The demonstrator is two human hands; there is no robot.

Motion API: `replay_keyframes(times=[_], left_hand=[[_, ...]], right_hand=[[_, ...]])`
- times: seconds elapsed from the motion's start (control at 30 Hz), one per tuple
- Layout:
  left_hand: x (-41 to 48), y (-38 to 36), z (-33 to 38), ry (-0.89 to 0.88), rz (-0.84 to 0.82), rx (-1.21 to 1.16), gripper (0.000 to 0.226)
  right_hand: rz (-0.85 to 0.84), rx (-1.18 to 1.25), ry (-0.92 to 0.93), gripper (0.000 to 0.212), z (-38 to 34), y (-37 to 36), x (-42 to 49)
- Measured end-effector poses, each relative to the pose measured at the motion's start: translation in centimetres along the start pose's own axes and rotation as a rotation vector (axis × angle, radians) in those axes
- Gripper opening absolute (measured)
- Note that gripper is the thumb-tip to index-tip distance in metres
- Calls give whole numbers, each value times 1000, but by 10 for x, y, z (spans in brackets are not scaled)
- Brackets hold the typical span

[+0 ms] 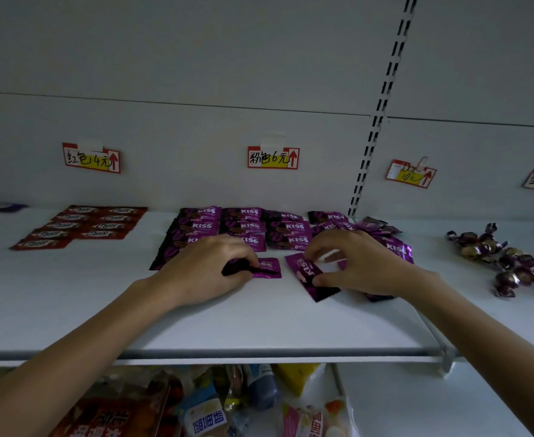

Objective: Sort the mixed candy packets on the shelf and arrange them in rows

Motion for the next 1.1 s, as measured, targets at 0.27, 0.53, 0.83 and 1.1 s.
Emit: replay_keyframes(times=[0.27,0.53,0.83,1.1], left_hand=[[-1,2,-7,18,41,-1,21],[1,6,-15,39,99,21,21],[3,6,-21,36,70,50,27],[3,7,-22,19,101,47,26]], right_hand=[[49,15,14,27,0,0,4],[64,74,-8,43,6,-2,13],[77,-112,80,15,3,1,15],[6,33,143,18,2,3,-7]])
Point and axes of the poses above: each hand's wrist, its own x-axis towards the middle knuckle, its own y-axis out of the back of the hand, z = x × y, the point moved 9 cm from there along x, towards the middle knuckle, and after that the axes turned 4 degrees about z, right-handed, at the moved point
